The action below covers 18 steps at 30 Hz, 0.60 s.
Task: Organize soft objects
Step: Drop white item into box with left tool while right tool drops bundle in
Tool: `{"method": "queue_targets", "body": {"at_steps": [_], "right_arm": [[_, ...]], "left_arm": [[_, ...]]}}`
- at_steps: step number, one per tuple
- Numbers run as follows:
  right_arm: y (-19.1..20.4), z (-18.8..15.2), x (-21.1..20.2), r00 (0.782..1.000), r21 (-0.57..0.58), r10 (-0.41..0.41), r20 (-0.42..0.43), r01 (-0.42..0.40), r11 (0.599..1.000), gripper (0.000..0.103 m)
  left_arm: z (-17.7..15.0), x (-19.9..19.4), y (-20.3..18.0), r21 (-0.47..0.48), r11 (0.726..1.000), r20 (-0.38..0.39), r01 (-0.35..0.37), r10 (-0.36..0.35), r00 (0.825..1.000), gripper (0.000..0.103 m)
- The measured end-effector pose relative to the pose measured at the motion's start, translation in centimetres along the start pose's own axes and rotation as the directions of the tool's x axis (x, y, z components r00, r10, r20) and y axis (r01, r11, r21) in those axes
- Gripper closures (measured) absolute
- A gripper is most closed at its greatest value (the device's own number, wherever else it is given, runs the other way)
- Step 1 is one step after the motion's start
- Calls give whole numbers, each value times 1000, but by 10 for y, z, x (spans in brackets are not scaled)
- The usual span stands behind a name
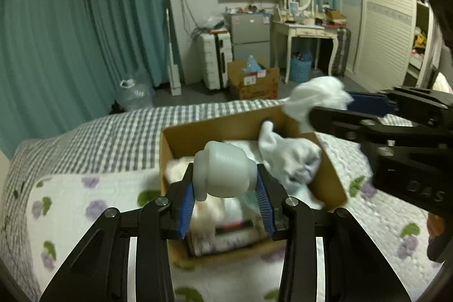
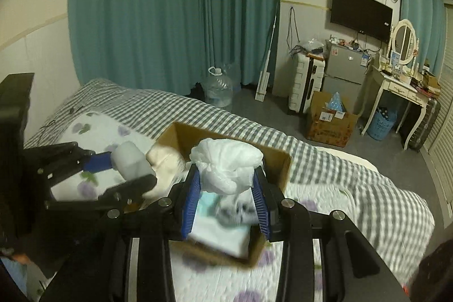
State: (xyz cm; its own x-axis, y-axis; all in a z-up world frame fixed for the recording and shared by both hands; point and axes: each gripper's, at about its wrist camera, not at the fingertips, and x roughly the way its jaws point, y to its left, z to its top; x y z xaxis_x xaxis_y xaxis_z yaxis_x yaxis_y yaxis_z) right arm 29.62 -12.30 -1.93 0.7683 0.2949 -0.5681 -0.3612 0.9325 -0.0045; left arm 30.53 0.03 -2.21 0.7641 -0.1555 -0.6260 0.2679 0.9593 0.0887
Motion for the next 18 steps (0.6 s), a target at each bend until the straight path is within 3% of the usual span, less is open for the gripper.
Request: {"method": "queue_targets", "body": {"at_steps": [6, 9, 10, 11, 13, 14, 18], "right_arm": [[-20, 12, 80, 997, 55, 54, -52, -51, 997, 68], [-26, 11, 99, 996, 75, 70, -58, -65, 995, 65], [-26, 9, 100, 997, 79, 61, -54, -57, 995, 64], [-28, 10, 101, 997, 86, 55, -50, -51, 995, 54], [-35, 12, 97, 998, 114, 45, -38, -41, 993, 37], [-37, 12, 91, 999, 125, 39, -30, -35, 992, 35], [-39, 18, 52, 1000, 114, -17, -4, 17, 993, 34]], "left_arm": [[6, 44, 12, -2, 1000, -7, -6, 6, 1000, 56], [6, 49, 16, -10, 1000, 4, 18, -18, 1000, 52], [7, 47, 16, -10, 1000, 8, 23, -23, 1000, 52], [7, 46, 15, -8, 1000, 10, 24, -24, 1000, 50], [7, 38, 13, -8, 1000, 20, 2, -1, 1000, 31], [7, 31, 10, -9, 1000, 33, -5, 5, 999, 26], [9, -2, 7, -22, 999, 58, -27, 28, 998, 21]]}}
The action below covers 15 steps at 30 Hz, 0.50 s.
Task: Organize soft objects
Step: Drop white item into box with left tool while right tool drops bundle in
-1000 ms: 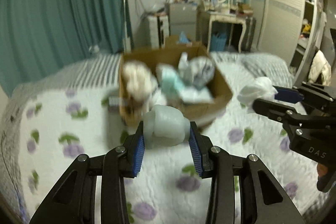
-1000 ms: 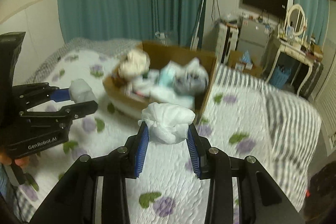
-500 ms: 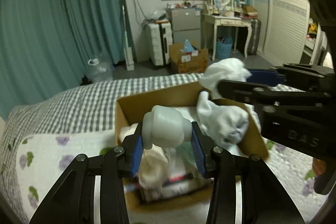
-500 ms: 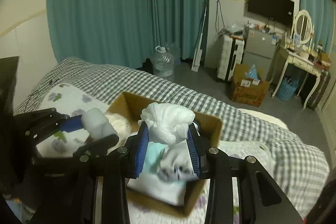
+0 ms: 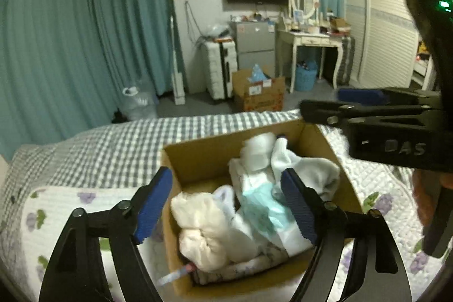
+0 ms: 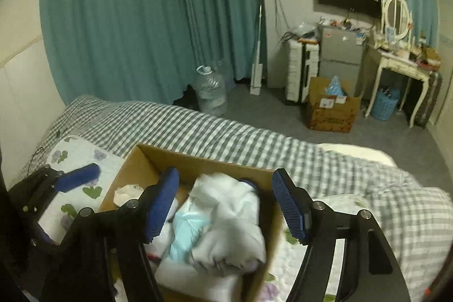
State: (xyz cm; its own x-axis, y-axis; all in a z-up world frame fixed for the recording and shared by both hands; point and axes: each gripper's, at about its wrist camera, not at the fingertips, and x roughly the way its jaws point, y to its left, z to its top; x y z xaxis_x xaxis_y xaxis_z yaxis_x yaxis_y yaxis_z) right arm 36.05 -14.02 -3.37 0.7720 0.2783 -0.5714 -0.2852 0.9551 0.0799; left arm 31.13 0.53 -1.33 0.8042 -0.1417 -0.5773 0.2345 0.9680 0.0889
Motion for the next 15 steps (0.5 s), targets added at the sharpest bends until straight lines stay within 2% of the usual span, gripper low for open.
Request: {"method": "queue_targets", "body": {"at_steps": [5, 9, 15], "right_arm": [[7, 9, -81, 996, -37, -70, 56, 72, 997, 30], [17, 18, -158, 987, -56, -105, 122, 113, 992, 26], [51, 19, -269, 959, -98, -163, 233, 190, 977, 6]], "left_arm": [[12, -68, 1, -33, 999, 55, -9, 11, 998, 20], [22, -140, -3, -27, 999, 134, -39, 42, 990, 9], [27, -247, -2, -52, 996, 261, -67, 79, 962, 5]]}}
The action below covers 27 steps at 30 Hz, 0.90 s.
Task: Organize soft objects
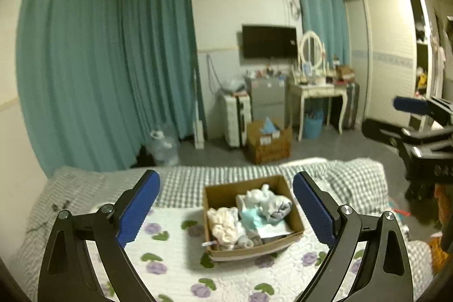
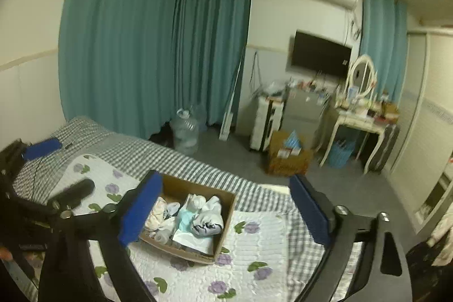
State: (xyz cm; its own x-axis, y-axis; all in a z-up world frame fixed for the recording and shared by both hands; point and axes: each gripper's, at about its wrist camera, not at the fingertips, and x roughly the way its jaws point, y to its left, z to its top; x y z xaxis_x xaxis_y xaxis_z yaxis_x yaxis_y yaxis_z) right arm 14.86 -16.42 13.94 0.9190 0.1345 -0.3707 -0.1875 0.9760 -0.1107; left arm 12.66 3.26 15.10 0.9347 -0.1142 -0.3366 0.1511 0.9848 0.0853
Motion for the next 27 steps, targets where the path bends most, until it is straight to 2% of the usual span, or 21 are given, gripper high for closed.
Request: {"method": "queue_targets", "body": {"at_steps": [2, 4, 9, 13, 15, 20, 22, 27], "right_arm": [[5, 2, -33, 1000, 0, 0, 26, 0, 1000, 0], [9, -2, -57, 999, 5, 3, 44, -3, 1000, 0], [16, -36, -80, 996, 38, 0, 88, -4, 999, 0], [25, -80, -54, 997, 68, 25, 74, -30, 997, 0], [27, -103, -34, 998, 88, 24, 65, -30, 996, 0], [28, -156, 24, 995, 134, 29, 91, -41, 990, 0], [28, -174, 46, 997, 150, 30, 70, -40, 988, 0], [30, -207, 79, 999, 167, 19, 31, -24, 986, 0]], "left_arm": [[1, -21, 2, -13, 1000, 38, -7, 7, 999, 0], [-3, -40, 4, -24, 1000, 77, -15, 17, 997, 0], [-35, -47, 8, -79, 996, 99, -34, 42, 994, 0], [-68, -21, 9, -99, 994, 89, -52, 61, 994, 0], [-86, -2, 11, -111, 989, 93, -96, 106, 990, 0], [-136, 37, 4, -73, 983, 119, -171, 179, 977, 0], [-158, 52, 3, -53, 985, 82, -166, 170, 982, 0], [-180, 73, 4, -53, 989, 1, -136, 136, 991, 0]]}}
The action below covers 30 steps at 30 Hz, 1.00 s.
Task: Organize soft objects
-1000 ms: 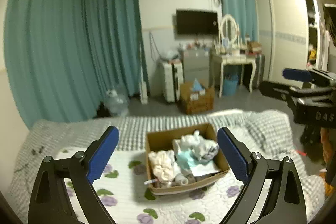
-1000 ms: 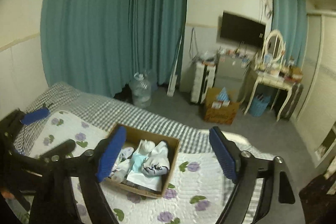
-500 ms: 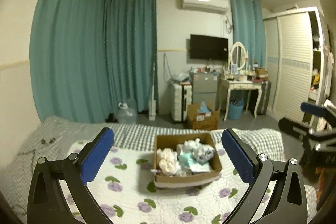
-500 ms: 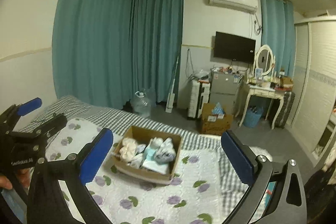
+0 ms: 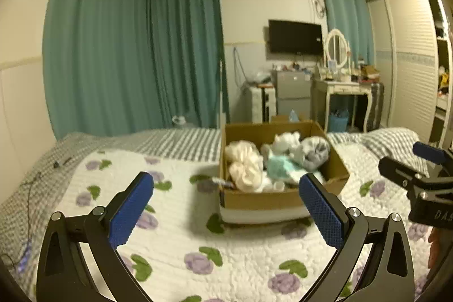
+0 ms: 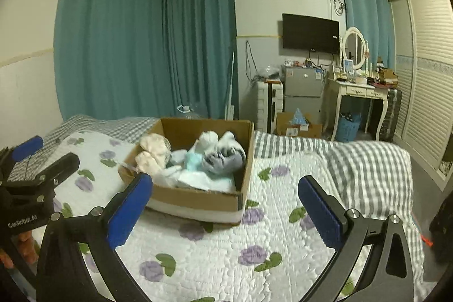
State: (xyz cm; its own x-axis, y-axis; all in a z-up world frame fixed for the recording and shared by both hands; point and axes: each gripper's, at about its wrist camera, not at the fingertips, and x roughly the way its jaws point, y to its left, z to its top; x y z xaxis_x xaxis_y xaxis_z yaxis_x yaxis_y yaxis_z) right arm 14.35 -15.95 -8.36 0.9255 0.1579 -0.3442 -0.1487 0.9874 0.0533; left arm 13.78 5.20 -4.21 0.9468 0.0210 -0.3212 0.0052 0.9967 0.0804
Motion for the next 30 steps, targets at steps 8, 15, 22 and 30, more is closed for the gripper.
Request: {"method": "queue_targets", "body": {"at_steps": [8, 15, 22, 30], "right_arm": [[-3, -3, -1, 999, 9, -37, 6, 37, 999, 0], [-3, -2, -6, 999, 7, -50, 20, 50, 999, 0], [-1, -3, -5, 999, -3, -51, 17, 51, 999, 0], [-2, -4, -5, 999, -1, -50, 14, 50, 999, 0]], "left_arm": [[-7, -1, 2, -20, 1000, -7, 2, -2, 1000, 0], [-10, 3, 1, -23, 1000, -15, 20, -21, 1000, 0], [-12, 3, 1, -29, 999, -23, 25, -26, 999, 0], [-12, 3, 1, -35, 999, -26, 26, -27, 999, 0]]}}
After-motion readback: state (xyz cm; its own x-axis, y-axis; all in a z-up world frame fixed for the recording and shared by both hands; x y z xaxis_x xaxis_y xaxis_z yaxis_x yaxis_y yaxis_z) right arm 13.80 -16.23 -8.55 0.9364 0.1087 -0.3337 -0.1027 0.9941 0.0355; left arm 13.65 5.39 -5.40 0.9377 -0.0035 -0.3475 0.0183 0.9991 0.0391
